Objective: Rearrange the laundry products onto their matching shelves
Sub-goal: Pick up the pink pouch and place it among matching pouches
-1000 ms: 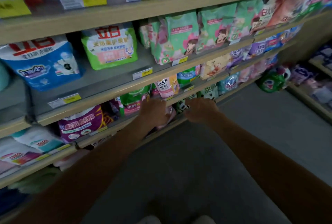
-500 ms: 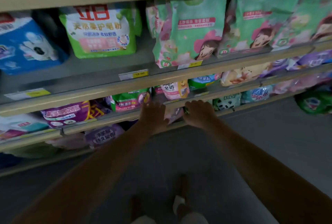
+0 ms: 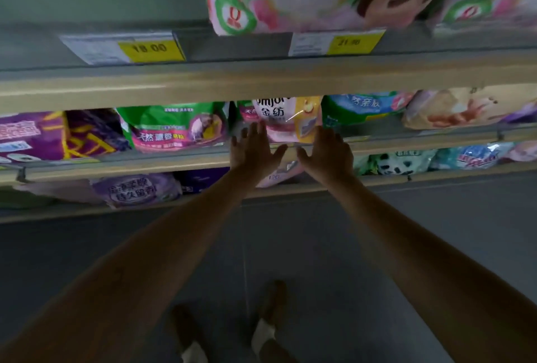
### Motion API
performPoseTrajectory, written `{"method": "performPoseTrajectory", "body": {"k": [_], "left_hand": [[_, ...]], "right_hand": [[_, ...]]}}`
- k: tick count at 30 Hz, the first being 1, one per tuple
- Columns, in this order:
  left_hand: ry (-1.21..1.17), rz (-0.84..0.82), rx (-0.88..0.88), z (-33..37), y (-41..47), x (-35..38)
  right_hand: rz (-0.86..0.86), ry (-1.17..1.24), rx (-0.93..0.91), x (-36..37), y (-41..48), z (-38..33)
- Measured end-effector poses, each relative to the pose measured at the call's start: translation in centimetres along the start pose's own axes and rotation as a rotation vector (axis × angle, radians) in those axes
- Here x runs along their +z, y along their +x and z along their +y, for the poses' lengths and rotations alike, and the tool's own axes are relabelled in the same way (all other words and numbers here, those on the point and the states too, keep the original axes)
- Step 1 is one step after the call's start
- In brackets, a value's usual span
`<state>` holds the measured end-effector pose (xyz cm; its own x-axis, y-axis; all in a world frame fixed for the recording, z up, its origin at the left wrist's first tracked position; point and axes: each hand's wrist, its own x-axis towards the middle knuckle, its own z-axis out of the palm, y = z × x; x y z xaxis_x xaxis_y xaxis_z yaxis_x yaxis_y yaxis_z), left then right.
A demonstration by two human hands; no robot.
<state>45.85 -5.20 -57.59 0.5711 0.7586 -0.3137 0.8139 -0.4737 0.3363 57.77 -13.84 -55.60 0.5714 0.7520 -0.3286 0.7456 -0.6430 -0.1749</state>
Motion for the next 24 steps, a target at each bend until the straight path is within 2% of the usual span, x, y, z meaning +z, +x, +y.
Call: {"method": "performPoseTrajectory", "body": {"k": [2, 6, 8, 12, 17, 20, 24], "left_hand": [[-0.217, 0.016, -0.084, -0.2, 2.1, 1.4], [-0.546, -0.016, -0.112, -0.4, 4.7, 3.0], [-0.669, -0.015, -0.148, -0.6, 5.4, 3.4], [-0.945, -0.006, -0.206, -0.9, 6.3, 4.0], [-1.002, 0.066, -0.228, -0.2, 6.6, 3.5], [-1.014, 0.106, -0.25, 0.4, 6.7, 3.3], [-0.96, 0.212, -0.256, 1.3, 5.9, 2.8]], "right_hand": [[0.06, 0.183, 0.081, 0.9, 1.5, 0.1], [0.097, 0.598, 0.141, 5.1, 6.8, 1.8], [0.099, 0.674, 0.107, 9.0, 9.8, 3.8], [0.07, 0.714, 0.129, 5.9, 7.8, 1.8], [0.086, 0.938, 0.172, 4.8, 7.7, 1.0], [0.126, 0.983, 0.189, 4.1, 7.2, 0.8], [0.214, 0.954, 0.11, 3.2, 6.6, 0.6]]}}
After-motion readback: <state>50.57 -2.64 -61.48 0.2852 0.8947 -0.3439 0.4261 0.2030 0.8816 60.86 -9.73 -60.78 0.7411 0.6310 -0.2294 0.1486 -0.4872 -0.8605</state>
